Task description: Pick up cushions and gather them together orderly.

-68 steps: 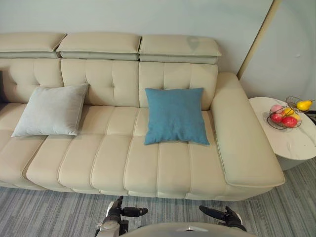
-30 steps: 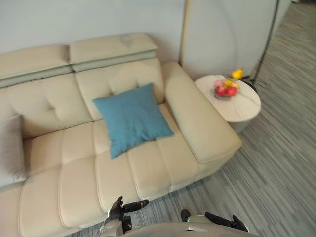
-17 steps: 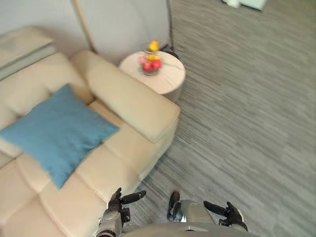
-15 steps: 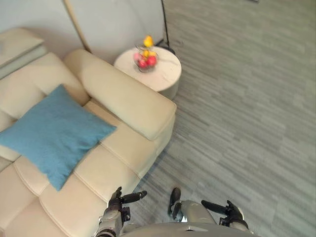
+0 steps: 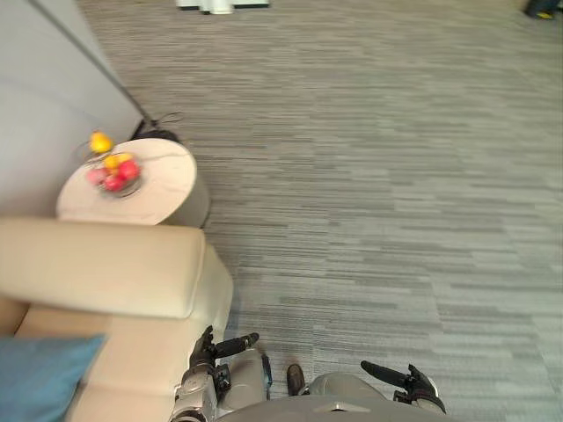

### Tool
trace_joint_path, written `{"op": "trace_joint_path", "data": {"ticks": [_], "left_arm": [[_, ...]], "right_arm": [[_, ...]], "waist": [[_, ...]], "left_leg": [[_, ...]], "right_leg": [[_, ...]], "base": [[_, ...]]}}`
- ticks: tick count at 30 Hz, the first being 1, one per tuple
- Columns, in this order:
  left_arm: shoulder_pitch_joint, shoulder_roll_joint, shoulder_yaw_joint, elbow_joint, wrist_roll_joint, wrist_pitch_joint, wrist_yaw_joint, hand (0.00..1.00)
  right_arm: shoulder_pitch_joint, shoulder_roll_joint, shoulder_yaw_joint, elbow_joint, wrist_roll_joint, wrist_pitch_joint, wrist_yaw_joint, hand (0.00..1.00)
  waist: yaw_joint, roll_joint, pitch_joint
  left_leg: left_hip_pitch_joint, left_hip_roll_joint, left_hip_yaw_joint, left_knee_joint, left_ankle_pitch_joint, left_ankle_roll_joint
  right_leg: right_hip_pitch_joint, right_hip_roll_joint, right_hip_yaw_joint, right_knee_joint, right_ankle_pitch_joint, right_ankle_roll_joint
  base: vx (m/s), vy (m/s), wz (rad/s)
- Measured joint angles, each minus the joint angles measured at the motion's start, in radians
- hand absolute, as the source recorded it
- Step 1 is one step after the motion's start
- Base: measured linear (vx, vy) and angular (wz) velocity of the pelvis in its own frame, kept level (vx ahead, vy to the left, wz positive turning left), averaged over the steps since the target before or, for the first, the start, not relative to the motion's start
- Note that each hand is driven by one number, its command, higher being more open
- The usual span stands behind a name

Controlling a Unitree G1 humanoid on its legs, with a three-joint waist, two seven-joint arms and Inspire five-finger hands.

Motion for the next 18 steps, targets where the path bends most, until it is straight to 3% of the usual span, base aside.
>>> {"op": "trace_joint_path", "data": {"ticks": [2,3,5,7,8,9,10,11,12,14,15,18], "left_arm": [[0.011,0.006,0.000,0.000,0.003,0.007,-0.002,1.00],[0.014,0.012,-0.001,0.001,0.003,0.009,-0.007,1.00],[0.019,0.016,0.000,0.004,0.003,0.012,-0.009,1.00],[0.013,0.015,-0.004,0.019,0.002,0.014,-0.008,1.00],[0.007,0.014,-0.011,0.030,0.001,0.020,-0.005,1.00],[0.007,0.014,-0.013,0.033,0.001,0.021,-0.004,1.00],[-0.005,0.018,-0.026,0.054,-0.002,0.021,-0.001,1.00],[-0.020,0.036,-0.055,0.067,-0.020,0.020,0.003,1.00],[-0.026,0.052,-0.061,0.084,-0.024,0.022,0.002,1.00],[-0.041,0.042,-0.092,0.088,-0.030,0.020,-0.005,1.00],[-0.031,0.032,-0.103,0.084,-0.030,0.021,-0.021,1.00],[-0.022,0.039,-0.128,0.068,-0.029,0.019,-0.023,1.00]], "right_arm": [[0.034,0.014,0.002,-0.022,0.000,0.002,-0.001,1.00],[0.042,0.021,0.003,-0.026,0.000,0.002,0.000,1.00],[0.045,0.021,0.002,-0.030,0.000,0.003,0.004,1.00],[0.041,0.020,0.002,-0.045,-0.001,0.002,0.013,1.00],[0.028,0.011,0.002,-0.048,-0.001,-0.002,0.025,1.00],[0.027,0.009,0.002,-0.049,-0.001,-0.002,0.025,1.00],[0.018,0.003,0.003,-0.054,-0.001,-0.012,0.024,1.00],[0.000,0.012,0.012,-0.049,-0.001,-0.018,0.019,1.00],[-0.011,0.015,0.025,-0.039,0.005,-0.020,0.023,1.00],[-0.029,0.002,0.032,-0.019,-0.001,-0.024,0.018,1.00],[-0.045,-0.003,0.042,0.007,-0.002,-0.020,0.015,1.00],[-0.054,-0.014,0.039,0.051,-0.001,-0.020,0.014,1.00]], "waist": [[0.002,-0.013,-0.030],[0.003,-0.024,-0.041],[0.004,-0.038,-0.054],[0.014,-0.037,-0.056],[0.015,-0.018,-0.054],[0.015,-0.014,-0.055],[0.014,-0.001,-0.058],[0.012,-0.011,-0.059],[0.003,-0.017,-0.063],[-0.010,-0.009,-0.061],[-0.004,-0.028,-0.053],[-0.004,-0.024,-0.048]], "left_leg": [[0.031,0.004,0.034,0.008,0.028,0.013],[0.053,0.011,0.070,0.006,0.030,-0.001],[0.107,0.020,0.142,-0.020,0.018,0.011],[0.186,0.018,0.186,-0.049,0.012,0.022],[0.256,0.033,0.201,-0.086,0.011,0.023],[0.264,0.036,0.202,-0.091,0.011,0.023],[0.307,0.060,0.224,-0.118,0.011,0.023],[0.331,0.076,0.272,-0.119,0.008,0.019],[0.342,0.086,0.300,-0.110,-0.002,0.001],[0.313,0.111,0.302,-0.024,0.020,-0.006],[0.304,0.075,0.287,-0.045,-0.050,-0.064],[0.288,0.004,0.277,-0.133,-0.072,-0.050]], "right_leg": [[0.007,0.005,0.065,0.046,-0.041,0.009],[-0.005,0.005,0.094,0.099,-0.070,0.030],[-0.048,-0.006,0.105,0.244,-0.131,0.128],[-0.092,-0.076,0.010,0.407,-0.158,0.148],[-0.122,-0.159,-0.102,0.472,-0.176,0.165],[-0.127,-0.171,-0.118,0.476,-0.179,0.165],[-0.162,-0.249,-0.264,0.455,-0.195,0.162],[-0.174,-0.326,-0.448,0.289,-0.166,0.163],[-0.157,-0.336,-0.518,0.212,-0.111,0.126],[-0.141,-0.325,-0.545,0.209,-0.100,0.104],[-0.114,-0.333,-0.512,0.192,-0.106,0.085],[-0.018,-0.319,-0.474,0.115,-0.110,0.078]], "base": [[0.39,0.081,-1.28],[0.38,0.066,-1.01],[0.41,0.079,-1.12],[0.40,0.091,-1.25],[0.35,0.046,-1.07],[0.41,0.000,-1.24],[0.32,-0.092,-0.98],[0.41,-0.177,-1.15],[0.36,-0.208,-0.64],[0.32,-0.234,-0.25],[0.20,-0.160,-0.35],[0.19,-0.068,-0.40]]}}
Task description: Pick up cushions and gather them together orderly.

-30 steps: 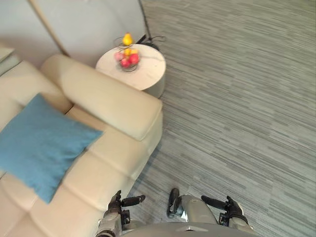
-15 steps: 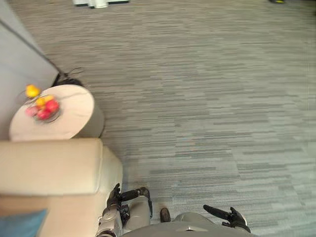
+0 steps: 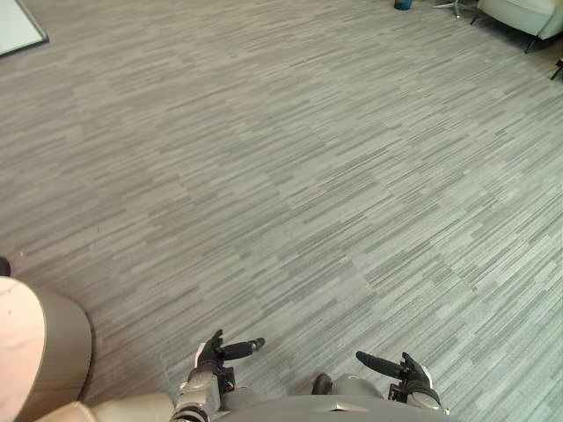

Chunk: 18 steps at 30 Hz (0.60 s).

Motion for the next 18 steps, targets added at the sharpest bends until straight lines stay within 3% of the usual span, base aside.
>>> {"op": "trace_joint_path", "data": {"ticks": [3,4,5,6,8,9,10,11,12,13,16,18], "left_arm": [[0.024,-0.006,0.018,-0.004,-0.002,0.000,0.002,1.00],[0.027,-0.009,0.077,-0.009,0.000,0.003,0.001,1.00],[0.025,-0.009,0.090,-0.020,-0.001,0.001,0.002,1.00],[0.023,-0.008,0.090,-0.039,0.000,0.000,0.004,1.00],[0.015,-0.007,0.089,-0.052,0.000,-0.008,0.002,1.00],[0.008,-0.015,0.089,-0.054,0.000,-0.015,0.002,1.00],[0.007,-0.028,0.089,-0.061,0.000,-0.018,0.005,1.00],[0.013,-0.047,0.094,-0.056,-0.002,-0.020,0.005,1.00],[0.008,-0.044,0.102,-0.051,-0.002,-0.020,0.006,1.00],[0.003,-0.038,0.106,-0.048,0.001,-0.019,0.009,1.00],[0.004,-0.033,0.110,-0.052,0.003,-0.018,0.005,1.00],[0.023,-0.025,0.112,-0.051,0.009,-0.009,0.009,1.00]], "right_arm": [[0.004,0.001,-0.018,0.000,0.013,-0.003,0.002,1.00],[0.011,0.016,-0.017,-0.019,0.022,-0.003,-0.003,1.00],[0.009,0.022,-0.015,-0.027,0.022,-0.002,-0.006,1.00],[0.007,0.030,-0.014,-0.033,0.022,-0.001,-0.011,1.00],[0.003,0.039,-0.013,-0.035,0.028,0.001,-0.015,1.00],[0.005,0.041,-0.014,-0.036,0.032,0.002,-0.016,1.00],[0.010,0.042,-0.013,-0.039,0.039,0.003,-0.017,1.00],[0.018,0.037,-0.010,-0.046,0.040,0.003,-0.017,1.00],[0.019,0.038,-0.010,-0.045,0.039,0.005,-0.017,1.00],[0.019,0.051,0.003,-0.052,0.039,0.010,-0.010,1.00],[0.030,0.065,0.002,-0.062,0.040,0.013,-0.013,1.00],[0.050,0.070,0.002,-0.084,0.039,0.018,-0.010,1.00]], "waist": [[0.008,0.045,0.004],[0.022,0.045,0.012],[0.026,0.036,0.018],[0.027,0.026,0.028],[0.031,0.007,0.047],[0.037,0.006,0.052],[0.043,0.017,0.047],[0.052,0.046,0.040],[0.056,0.047,0.037],[0.048,0.023,0.025],[0.047,0.004,0.014],[0.060,-0.006,-0.003]], "left_leg": [[-0.078,0.073,0.005,0.196,0.003,0.006],[-0.149,0.125,-0.004,0.416,-0.017,0.063],[-0.180,0.124,-0.026,0.495,-0.041,0.082],[-0.216,0.108,-0.054,0.546,-0.072,0.076],[-0.264,0.063,-0.086,0.516,-0.091,0.068],[-0.295,0.026,-0.116,0.415,-0.078,0.060],[-0.306,-0.003,-0.174,0.274,-0.028,0.042],[-0.294,0.003,-0.218,0.168,0.101,0.004],[-0.285,-0.009,-0.205,0.178,0.106,0.022],[-0.273,-0.029,-0.175,0.167,0.081,0.031],[-0.258,-0.045,-0.142,0.205,0.019,0.047],[-0.183,-0.040,-0.077,0.201,-0.030,0.066]], "right_leg": [[0.087,0.076,0.041,-0.065,-0.005,-0.007],[0.127,0.101,0.100,-0.082,-0.022,-0.011],[0.138,0.099,0.129,-0.085,-0.028,-0.014],[0.153,0.090,0.162,-0.092,-0.030,-0.015],[0.183,0.054,0.206,-0.112,-0.030,-0.015],[0.197,0.026,0.236,-0.115,-0.033,-0.010],[0.203,0.007,0.270,-0.115,-0.050,0.022],[0.210,0.010,0.306,-0.115,-0.075,0.065],[0.217,-0.002,0.328,-0.115,-0.089,0.088],[0.209,-0.030,0.350,-0.108,-0.086,0.092],[0.204,-0.055,0.382,-0.070,-0.081,0.103],[0.160,-0.070,0.435,0.087,-0.081,0.115]], "base": [[0.23,-0.026,-0.58],[0.22,0.029,-0.82],[0.18,0.046,-0.83],[0.22,0.073,-0.65],[0.27,0.136,-0.74],[0.31,0.209,-0.96],[0.35,0.254,-1.20],[0.30,0.226,-1.05],[0.28,0.203,-0.82],[0.21,0.130,-0.45],[0.32,0.143,-0.40],[0.34,0.105,-0.78]]}}
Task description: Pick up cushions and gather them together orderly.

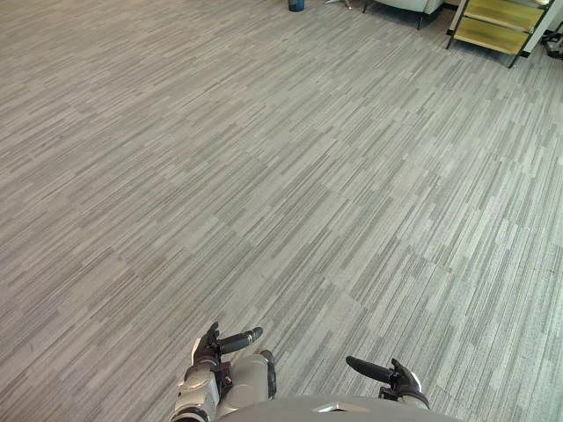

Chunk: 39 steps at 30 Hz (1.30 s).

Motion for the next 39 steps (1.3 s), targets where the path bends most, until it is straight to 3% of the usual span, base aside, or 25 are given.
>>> {"op": "trace_joint_path", "data": {"ticks": [1,2,3,5,6,7,10,11,12,15,16,17,19,21,25,27,29,30,31,32,34,36,37,38,39], "left_arm": [[0.009,0.000,-0.002,0.000,0.000,0.001,0.000,1.00],[0.003,0.007,-0.030,0.001,0.002,0.002,0.001,1.00],[0.004,0.010,-0.037,0.002,0.002,0.002,0.001,1.00],[0.011,0.021,-0.079,0.006,0.002,0.011,0.002,1.00],[0.010,0.017,-0.086,0.006,0.002,0.012,0.003,1.00],[0.010,0.016,-0.090,0.006,0.002,0.012,0.003,1.00],[0.005,0.021,-0.122,0.012,0.002,0.011,-0.001,1.00],[0.003,0.030,-0.128,0.034,0.001,0.009,-0.002,1.00],[-0.007,0.022,-0.148,0.062,0.001,0.011,0.000,1.00],[-0.022,0.009,-0.175,0.082,0.007,0.011,-0.005,1.00],[-0.015,-0.001,-0.163,0.081,0.028,0.010,-0.003,1.00],[-0.015,-0.007,-0.140,0.077,0.039,0.010,-0.005,1.00],[-0.015,-0.018,-0.072,0.033,0.042,0.010,-0.003,1.00],[-0.011,-0.020,-0.064,-0.007,0.045,0.005,0.001,1.00],[0.007,-0.015,-0.081,-0.081,0.044,-0.016,-0.001,1.00],[0.005,-0.019,-0.080,-0.084,0.044,-0.018,-0.003,1.00],[0.006,-0.015,-0.080,-0.076,0.042,-0.017,-0.004,1.00],[0.007,-0.015,-0.080,-0.075,0.034,-0.017,0.002,1.00],[0.003,-0.013,-0.082,-0.068,0.032,-0.019,0.003,1.00],[-0.003,-0.001,-0.086,-0.056,0.034,-0.022,-0.001,1.00],[-0.023,0.029,-0.118,-0.043,0.040,-0.024,-0.010,1.00],[-0.020,0.043,-0.120,-0.028,0.039,-0.020,-0.012,1.00],[-0.018,0.048,-0.121,-0.016,0.039,-0.020,-0.008,1.00],[-0.017,0.054,-0.134,-0.003,0.039,-0.018,-0.006,1.00],[-0.021,0.060,-0.156,0.007,0.039,-0.010,-0.006,1.00]], "right_arm": [[0.001,0.001,0.000,-0.013,0.000,0.000,0.000,1.00],[-0.004,0.001,0.000,-0.029,-0.002,-0.002,0.006,1.00],[-0.005,0.001,0.000,-0.032,-0.002,-0.002,0.008,1.00],[-0.008,-0.003,-0.011,-0.048,0.001,-0.008,0.016,1.00],[-0.016,-0.003,-0.014,-0.064,0.001,-0.020,0.017,1.00],[-0.019,-0.003,-0.016,-0.064,0.000,-0.024,0.016,1.00],[-0.040,-0.005,-0.016,-0.058,-0.001,-0.038,0.016,1.00],[-0.046,-0.014,-0.011,-0.049,0.005,-0.039,0.020,1.00],[-0.067,-0.034,-0.009,-0.025,-0.002,-0.038,0.017,1.00],[-0.111,-0.067,-0.027,0.032,-0.010,-0.036,0.015,1.00],[-0.097,-0.064,-0.068,0.062,-0.006,-0.021,0.014,1.00],[-0.085,-0.060,-0.080,0.055,-0.005,-0.017,0.009,1.00],[-0.060,-0.052,-0.053,0.011,0.000,-0.020,0.002,1.00],[-0.058,-0.047,-0.037,0.008,0.005,-0.018,-0.006,1.00],[-0.038,-0.031,0.003,0.008,0.022,-0.015,-0.007,1.00],[-0.046,-0.029,-0.005,0.009,0.022,-0.015,-0.006,1.00],[-0.054,-0.021,-0.020,0.010,0.022,-0.015,-0.006,1.00],[-0.054,-0.024,-0.021,0.014,0.021,-0.015,-0.009,1.00],[-0.052,-0.026,-0.020,0.025,0.021,-0.015,-0.010,1.00],[-0.054,-0.017,-0.019,0.036,0.020,-0.015,-0.010,1.00],[-0.043,0.002,-0.021,0.039,0.019,-0.014,-0.009,1.00],[-0.039,0.002,-0.023,0.060,0.018,-0.014,-0.003,1.00],[-0.035,0.002,-0.024,0.066,0.016,-0.014,-0.002,1.00],[-0.038,0.003,-0.040,0.069,-0.001,-0.014,0.000,1.00],[-0.046,0.001,-0.041,0.066,-0.002,-0.018,0.001,1.00]], "waist": [[0.001,-0.003,0.000],[-0.005,-0.009,0.003],[-0.008,-0.009,0.005],[-0.035,-0.006,0.012],[-0.049,0.008,0.019],[-0.049,0.009,0.021],[-0.058,0.005,0.022],[-0.067,0.003,0.019],[-0.065,0.048,0.016],[-0.070,0.068,0.026],[-0.071,0.083,0.027],[-0.073,0.079,0.029],[-0.077,0.083,0.043],[-0.067,0.087,0.059],[-0.044,0.063,0.061],[-0.035,0.055,0.063],[-0.025,0.049,0.065],[-0.012,0.051,0.065],[0.000,0.047,0.063],[-0.001,0.032,0.056],[-0.014,-0.016,0.042],[-0.014,-0.035,0.031],[-0.014,-0.044,0.025],[-0.027,-0.044,0.024],[-0.038,-0.043,0.030]], "left_leg": [[0.040,-0.001,0.027,-0.015,-0.011,0.006],[0.109,-0.005,0.065,-0.055,-0.031,0.013],[0.123,-0.004,0.070,-0.062,-0.034,0.015],[0.227,0.002,0.078,-0.121,-0.043,0.018],[0.309,0.028,0.090,-0.179,-0.042,0.014],[0.331,0.038,0.099,-0.193,-0.041,0.014],[0.421,0.081,0.118,-0.245,-0.040,0.007],[0.445,0.082,0.114,-0.258,-0.040,-0.029],[0.451,0.114,0.104,-0.262,-0.028,-0.037],[0.440,0.081,0.044,-0.314,-0.007,-0.061],[0.432,0.098,0.041,-0.232,0.099,-0.054],[0.409,0.119,0.036,-0.122,0.107,-0.067],[0.175,0.202,-0.044,0.413,0.172,-0.030],[0.039,0.231,-0.060,0.665,0.146,-0.033],[-0.131,0.183,0.032,0.503,0.085,-0.016],[-0.155,0.115,0.086,0.143,0.094,-0.031],[-0.153,0.043,0.073,-0.154,0.184,-0.029],[-0.154,0.012,0.053,-0.283,0.278,-0.036],[-0.132,0.004,0.031,-0.286,0.386,-0.004],[-0.123,-0.012,0.023,-0.280,0.398,0.024],[-0.144,-0.035,0.028,-0.151,0.287,0.053],[-0.116,-0.044,0.033,-0.069,0.189,0.059],[-0.078,-0.052,0.038,-0.058,0.150,0.062],[-0.019,-0.060,0.024,-0.067,0.101,0.059],[0.034,-0.062,0.020,-0.080,0.072,0.059]], "right_leg": [[-0.059,-0.004,0.010,0.141,0.011,0.036],[-0.200,-0.016,0.007,0.434,0.085,0.161],[-0.226,-0.017,0.004,0.488,0.096,0.182],[-0.353,-0.027,-0.086,0.685,0.060,0.116],[-0.430,-0.025,-0.204,0.689,0.021,0.049],[-0.449,-0.025,-0.239,0.670,0.008,0.028],[-0.553,-0.021,-0.403,0.366,0.024,-0.019],[-0.548,-0.003,-0.425,0.274,0.092,-0.110],[-0.529,0.044,-0.431,0.242,0.093,-0.117],[-0.483,0.088,-0.399,0.173,0.084,-0.142],[-0.402,0.129,-0.404,0.130,0.073,-0.153],[-0.357,0.142,-0.402,0.098,0.060,-0.153],[-0.254,0.188,-0.384,0.008,0.045,-0.162],[-0.155,0.214,-0.352,-0.054,0.042,-0.174],[0.020,0.204,-0.287,-0.207,0.044,-0.167],[0.069,0.186,-0.253,-0.259,0.044,-0.139],[0.098,0.165,-0.211,-0.290,0.033,-0.118],[0.126,0.160,-0.170,-0.304,0.019,-0.094],[0.154,0.151,-0.134,-0.304,0.012,-0.082],[0.163,0.137,-0.120,-0.297,0.011,-0.080],[0.122,0.096,-0.068,-0.168,0.014,-0.076],[0.095,0.084,-0.045,0.005,0.030,-0.047],[0.048,0.082,-0.048,0.164,0.070,0.018],[-0.050,0.080,-0.050,0.402,0.214,0.155],[-0.130,0.062,-0.067,0.580,0.222,0.154]], "base": [[0.35,0.107,-0.78],[0.37,0.102,-0.70],[0.38,0.042,-0.60],[0.44,-0.079,-0.31],[0.43,-0.145,-0.25],[0.47,-0.193,-0.27],[0.52,-0.267,-0.14],[0.44,-0.250,-0.23],[0.53,-0.298,-0.45],[0.45,-0.265,-0.42],[0.28,-0.173,-0.18],[0.41,-0.272,-0.21],[0.37,-0.232,-0.28],[0.37,-0.138,-0.49],[0.36,-0.049,-0.45],[0.54,0.049,-0.45],[0.43,0.086,-0.62],[0.48,0.106,-0.96],[0.74,0.150,-0.82],[0.62,0.117,-0.35],[0.64,0.116,0.02],[0.63,0.097,-0.08],[0.71,0.082,-0.01],[0.48,0.033,0.03],[0.59,0.017,-0.02]]}}
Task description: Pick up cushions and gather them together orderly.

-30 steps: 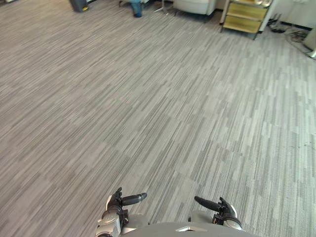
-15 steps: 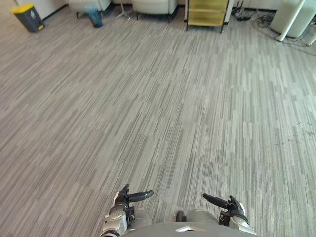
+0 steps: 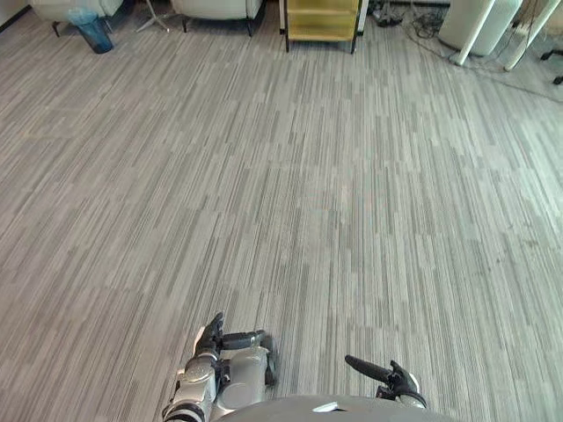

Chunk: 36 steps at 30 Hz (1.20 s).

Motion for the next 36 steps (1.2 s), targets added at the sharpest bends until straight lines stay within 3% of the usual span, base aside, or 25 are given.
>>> {"op": "trace_joint_path", "data": {"ticks": [1,4,6,7,8,9,10,11,13,14,15,17,19,22,23,24,25,27,28,29,30,31,33,35,36], "left_arm": [[-0.001,-0.003,-0.008,0.007,0.000,0.010,0.001,1.00],[0.008,-0.018,-0.020,0.016,-0.004,0.010,0.004,1.00],[0.011,-0.021,-0.041,0.020,-0.006,0.009,0.003,1.00],[0.016,-0.019,-0.045,0.020,-0.006,0.008,0.001,1.00],[0.018,-0.018,-0.045,0.038,-0.006,0.007,0.001,1.00],[0.014,-0.030,-0.045,0.051,-0.005,0.008,-0.003,1.00],[0.011,-0.031,-0.042,0.051,-0.002,0.008,-0.006,1.00],[0.013,-0.046,-0.029,0.055,0.000,0.008,-0.006,1.00],[0.013,-0.053,-0.014,0.048,0.002,0.007,-0.005,1.00],[0.012,-0.067,0.023,0.028,0.004,0.007,-0.010,1.00],[0.013,-0.072,0.044,0.018,0.004,0.007,-0.009,1.00],[0.021,-0.082,0.064,-0.019,0.004,0.005,-0.009,1.00],[0.035,-0.079,0.054,-0.057,0.005,-0.005,-0.009,1.00],[0.034,-0.080,0.047,-0.084,0.005,-0.023,-0.009,1.00],[0.026,-0.079,0.046,-0.085,0.004,-0.022,-0.014,1.00],[0.020,-0.077,0.047,-0.084,0.004,-0.021,-0.013,1.00],[0.015,-0.072,0.047,-0.082,0.003,-0.018,-0.013,1.00],[0.015,-0.071,0.045,-0.076,0.002,-0.015,-0.012,1.00],[0.014,-0.057,0.044,-0.055,0.001,-0.015,-0.012,1.00],[0.008,-0.034,0.037,-0.035,0.002,-0.012,-0.012,1.00],[0.007,-0.026,0.037,-0.033,0.002,-0.011,-0.013,1.00],[0.008,-0.013,0.039,-0.025,0.000,-0.011,-0.015,1.00],[0.008,-0.013,0.040,-0.020,0.000,-0.010,-0.012,1.00],[0.007,-0.009,0.035,-0.001,-0.002,-0.004,-0.012,1.00],[0.007,-0.009,0.034,0.004,-0.003,0.002,-0.011,1.00]], "right_arm": [[-0.001,-0.004,-0.001,-0.020,0.002,-0.002,0.006,1.00],[0.001,-0.015,0.001,-0.074,0.002,-0.019,0.018,1.00],[-0.003,-0.018,0.001,-0.098,0.001,-0.029,0.021,1.00],[-0.005,-0.018,0.001,-0.100,0.000,-0.030,0.021,1.00],[-0.009,-0.037,0.000,-0.084,0.000,-0.028,0.020,1.00],[-0.021,-0.054,-0.001,-0.072,-0.015,-0.028,0.020,1.00],[-0.024,-0.059,-0.005,-0.072,-0.020,-0.030,0.019,1.00],[-0.023,-0.064,-0.035,-0.045,-0.020,-0.021,0.016,1.00],[0.005,-0.065,-0.060,-0.035,-0.016,0.001,0.016,1.00],[0.033,-0.063,-0.054,-0.048,-0.017,-0.001,0.015,1.00],[0.042,-0.065,-0.054,-0.057,-0.016,0.001,0.014,1.00],[0.059,-0.071,-0.053,-0.063,-0.015,0.002,0.009,1.00],[0.079,-0.067,-0.037,-0.062,-0.012,0.002,0.009,1.00],[0.072,-0.058,-0.041,-0.057,0.006,0.002,0.009,1.00],[0.065,-0.052,-0.040,-0.058,0.006,0.001,0.009,1.00],[0.060,-0.048,-0.040,-0.058,0.006,0.002,0.008,1.00],[0.050,-0.042,-0.040,-0.057,0.006,0.001,0.008,1.00],[0.049,-0.041,-0.036,-0.055,0.006,0.001,0.009,1.00],[0.043,-0.035,-0.029,-0.050,0.006,0.001,0.008,1.00],[0.038,-0.015,-0.018,-0.045,0.006,0.000,0.010,1.00],[0.038,-0.006,-0.018,-0.046,0.006,0.000,0.012,1.00],[0.044,0.007,-0.019,-0.044,0.004,0.001,0.014,1.00],[0.043,0.007,-0.019,-0.036,0.001,0.000,0.017,1.00],[0.031,0.009,-0.017,-0.036,0.001,-0.004,0.028,1.00],[0.027,0.009,-0.018,-0.037,0.003,-0.007,0.034,1.00]], "waist": [[-0.003,0.011,0.006],[-0.013,0.059,0.026],[-0.022,0.069,0.025],[-0.029,0.062,0.022],[-0.039,0.068,0.016],[-0.025,0.090,0.007],[-0.024,0.093,0.011],[-0.031,0.099,0.011],[-0.039,0.111,0.012],[-0.046,0.113,0.013],[-0.045,0.117,0.019],[-0.042,0.134,0.027],[-0.029,0.121,0.023],[-0.012,0.107,0.023],[-0.003,0.097,0.028],[0.000,0.090,0.032],[0.001,0.083,0.036],[0.008,0.085,0.036],[0.015,0.074,0.032],[0.005,0.044,0.015],[0.004,0.032,0.013],[0.006,0.009,0.001],[0.009,0.005,-0.009],[0.006,0.007,-0.007],[0.004,0.009,-0.006]], "left_leg": [[0.080,0.000,0.001,-0.034,-0.025,-0.001],[0.259,0.039,-0.001,-0.135,-0.041,-0.007],[0.335,0.086,-0.011,-0.168,-0.041,-0.009],[0.360,0.104,-0.032,-0.182,-0.053,-0.028],[0.403,0.134,-0.061,-0.206,-0.079,-0.070],[0.400,0.145,-0.106,-0.213,-0.066,-0.064],[0.396,0.141,-0.125,-0.211,-0.042,-0.067],[0.400,0.155,-0.136,-0.155,0.010,-0.088],[0.353,0.187,-0.157,0.013,0.051,-0.101],[0.255,0.216,-0.172,0.228,0.108,-0.112],[0.207,0.240,-0.172,0.337,0.136,-0.116],[0.068,0.309,-0.137,0.633,0.096,-0.112],[-0.021,0.314,-0.064,0.660,0.032,-0.102],[-0.083,0.251,0.016,0.338,-0.024,-0.097],[-0.089,0.200,0.013,0.146,-0.005,-0.103],[-0.091,0.174,0.006,0.062,0.020,-0.102],[-0.095,0.140,-0.006,-0.068,0.078,-0.100],[-0.092,0.112,-0.038,-0.147,0.199,-0.107],[-0.082,0.104,-0.042,-0.142,0.261,-0.091],[-0.089,0.076,-0.038,-0.121,0.228,-0.078],[-0.098,0.068,-0.038,-0.093,0.210,-0.062],[-0.110,0.050,-0.034,-0.027,0.155,-0.050],[-0.102,0.040,-0.030,0.024,0.092,-0.037],[-0.027,0.026,-0.024,0.008,0.039,-0.023],[0.006,0.021,-0.025,-0.006,0.025,-0.022]], "right_leg": [[-0.086,-0.033,-0.052,0.121,-0.079,-0.094],[-0.225,-0.043,-0.162,0.080,-0.193,-0.194],[-0.334,-0.035,-0.219,-0.166,-0.213,-0.195],[-0.371,-0.032,-0.205,-0.349,-0.161,-0.163],[-0.358,-0.007,-0.222,-0.401,-0.052,-0.209],[-0.356,0.024,-0.216,-0.394,-0.068,-0.218],[-0.356,0.030,-0.205,-0.382,-0.081,-0.227],[-0.317,0.038,-0.211,-0.366,-0.121,-0.265],[-0.231,0.049,-0.244,-0.419,-0.145,-0.264],[-0.158,0.060,-0.264,-0.488,-0.172,-0.267],[-0.131,0.070,-0.271,-0.510,-0.174,-0.269],[-0.024,0.106,-0.283,-0.582,-0.178,-0.279],[0.083,0.108,-0.280,-0.672,-0.177,-0.275],[0.170,0.081,-0.272,-0.758,-0.171,-0.252],[0.199,0.061,-0.263,-0.780,-0.173,-0.237],[0.211,0.048,-0.257,-0.788,-0.178,-0.228],[0.231,0.032,-0.246,-0.797,-0.188,-0.211],[0.257,0.021,-0.221,-0.805,-0.206,-0.181],[0.276,0.012,-0.187,-0.808,-0.210,-0.173],[0.266,-0.022,-0.171,-0.797,-0.200,-0.158],[0.262,-0.034,-0.158,-0.783,-0.197,-0.152],[0.250,-0.056,-0.128,-0.727,-0.195,-0.149],[0.202,-0.064,-0.092,-0.575,-0.188,-0.137],[0.053,-0.093,-0.070,-0.210,-0.096,-0.063],[0.002,-0.101,-0.074,-0.098,-0.103,-0.067]], "base": [[0.58,-0.019,-0.15],[0.58,-0.096,-0.03],[0.70,-0.288,0.41],[0.74,-0.380,0.65],[0.63,-0.337,0.39],[0.51,-0.272,0.11],[0.55,-0.324,-0.05],[0.60,-0.390,0.23],[0.51,-0.368,0.46],[0.28,-0.219,0.48],[0.35,-0.181,0.42],[0.30,-0.119,0.10],[0.32,-0.070,-0.05],[0.36,0.009,-0.13],[0.32,0.079,-0.16],[0.41,0.137,-0.24],[0.41,0.176,-0.25],[0.43,0.202,-0.41],[0.45,0.198,-0.32],[0.46,0.192,-0.15],[0.53,0.218,0.22],[0.43,0.191,0.17],[0.43,0.190,0.08],[0.47,0.177,-0.06],[0.48,0.132,-0.08]]}}
